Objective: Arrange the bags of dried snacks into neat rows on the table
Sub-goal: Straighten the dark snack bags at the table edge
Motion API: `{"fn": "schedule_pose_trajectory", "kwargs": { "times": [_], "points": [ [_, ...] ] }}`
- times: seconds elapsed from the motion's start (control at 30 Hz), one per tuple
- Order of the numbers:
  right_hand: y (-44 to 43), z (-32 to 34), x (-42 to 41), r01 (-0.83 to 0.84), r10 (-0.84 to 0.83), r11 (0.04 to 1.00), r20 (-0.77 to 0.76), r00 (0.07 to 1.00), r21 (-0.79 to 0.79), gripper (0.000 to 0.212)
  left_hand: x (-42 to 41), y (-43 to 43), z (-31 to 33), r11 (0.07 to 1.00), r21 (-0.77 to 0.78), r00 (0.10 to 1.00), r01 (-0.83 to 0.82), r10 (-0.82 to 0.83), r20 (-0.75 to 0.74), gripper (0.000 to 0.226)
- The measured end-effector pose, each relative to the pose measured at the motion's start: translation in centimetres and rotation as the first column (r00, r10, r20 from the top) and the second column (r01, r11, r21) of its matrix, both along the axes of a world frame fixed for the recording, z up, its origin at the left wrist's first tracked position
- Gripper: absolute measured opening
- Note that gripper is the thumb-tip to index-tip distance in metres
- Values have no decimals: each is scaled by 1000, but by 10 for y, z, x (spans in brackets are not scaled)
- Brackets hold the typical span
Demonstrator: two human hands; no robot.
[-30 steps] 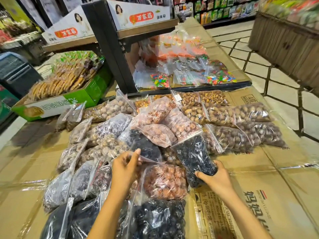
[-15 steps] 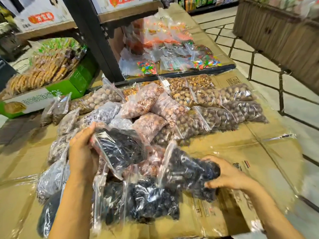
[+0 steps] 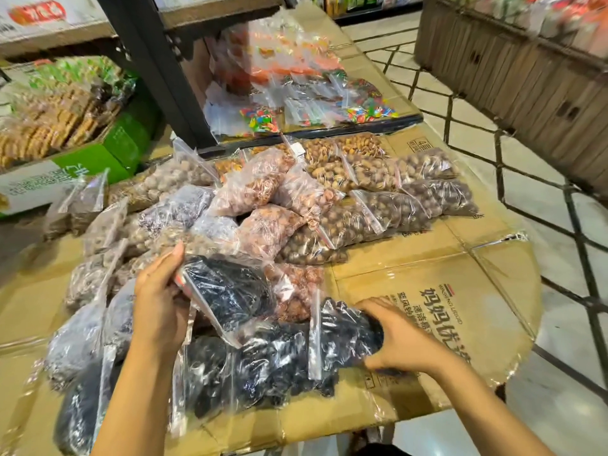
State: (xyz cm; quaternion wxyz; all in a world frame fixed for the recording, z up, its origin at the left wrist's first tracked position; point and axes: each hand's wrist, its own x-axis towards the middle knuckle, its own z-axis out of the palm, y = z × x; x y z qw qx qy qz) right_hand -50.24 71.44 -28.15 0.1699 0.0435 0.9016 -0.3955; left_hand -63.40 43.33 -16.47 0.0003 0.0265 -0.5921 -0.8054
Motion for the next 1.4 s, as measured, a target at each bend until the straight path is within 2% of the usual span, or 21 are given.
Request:
{"fn": "schedule_pose_trajectory", "kwargs": {
  "times": [0.13,0.27,0.37,0.47,0.53,0.6,0.73,0.8,0.87,0.93,1.0,1.03,1.07,1.1,1.13,1.17,1.2,1.23,1.3,1.33,1.4],
  "points": [
    [-2,-2,12,-113,107,987,50,993,117,91,2,-14,0,998,44,999,49,-49,-3,39],
    [-31,32,12,-58,24,972,149,988,229,123,8,-41,8,993,62,995,98,-98,-6,46],
    [-97,78,9,64,-63,997,-27,998,41,110,12,-78,20,991,75,994,107,-108,9,51],
    [-194,101,-6,40,-66,994,-263,963,-102,102,18,-121,33,986,21,984,166,-164,-64,38],
    [-259,105,-19,17,-48,995,-308,950,-102,104,23,-148,37,978,-1,973,210,-209,-93,24],
    [-311,105,-32,63,-95,993,-346,934,-102,103,27,-175,37,964,1,959,265,-263,-108,17],
    [-372,100,-40,89,-137,987,-399,907,-135,93,26,-224,31,937,-83,931,339,-347,-117,33],
    [-391,92,-38,140,-216,971,-457,863,-196,72,24,-241,28,914,-137,909,383,-399,-118,37],
    [-406,90,-33,182,-329,912,-390,860,-367,56,19,-256,24,899,-151,888,411,-432,-157,33],
    [-415,96,-30,170,-368,843,-317,874,-511,54,13,-270,18,922,-144,892,359,-385,-236,24],
    [-422,105,-32,261,-455,774,-219,863,-578,45,5,-285,6,930,-300,908,210,-299,-293,24],
    [-427,106,-34,343,-530,712,-149,835,-613,41,2,-293,-4,913,-373,921,162,-275,-274,31],
    [-430,106,-37,411,-591,622,-55,805,-667,46,-1,-303,-16,891,-420,939,175,-279,-201,40],
    [-434,102,-41,470,-618,508,74,783,-722,59,1,-312,-26,872,-430,952,234,-296,-81,52],
    [-438,97,-44,498,-601,416,180,779,-761,76,4,-320,-35,868,-382,945,318,-321,57,66],
    [-444,92,-45,501,-573,360,237,785,-787,90,8,-325,-43,885,-259,919,387,-345,191,77],
    [-450,88,-49,510,-557,319,277,782,-798,93,13,-329,-50,901,-104,875,422,-374,308,78],
    [-454,86,-53,509,-533,329,288,796,-795,85,18,-331,-55,901,46,826,431,-414,383,68],
    [-463,87,-52,408,-468,502,157,870,-762,61,25,-331,-62,888,236,769,396,-461,443,51],
    [-465,87,-50,368,-446,587,91,890,-721,54,28,-331,-65,894,262,773,363,-446,450,53],
    [-466,90,-49,362,-432,684,49,901,-634,43,26,-338,-77,920,242,819,309,-386,424,77]
  ]
}}
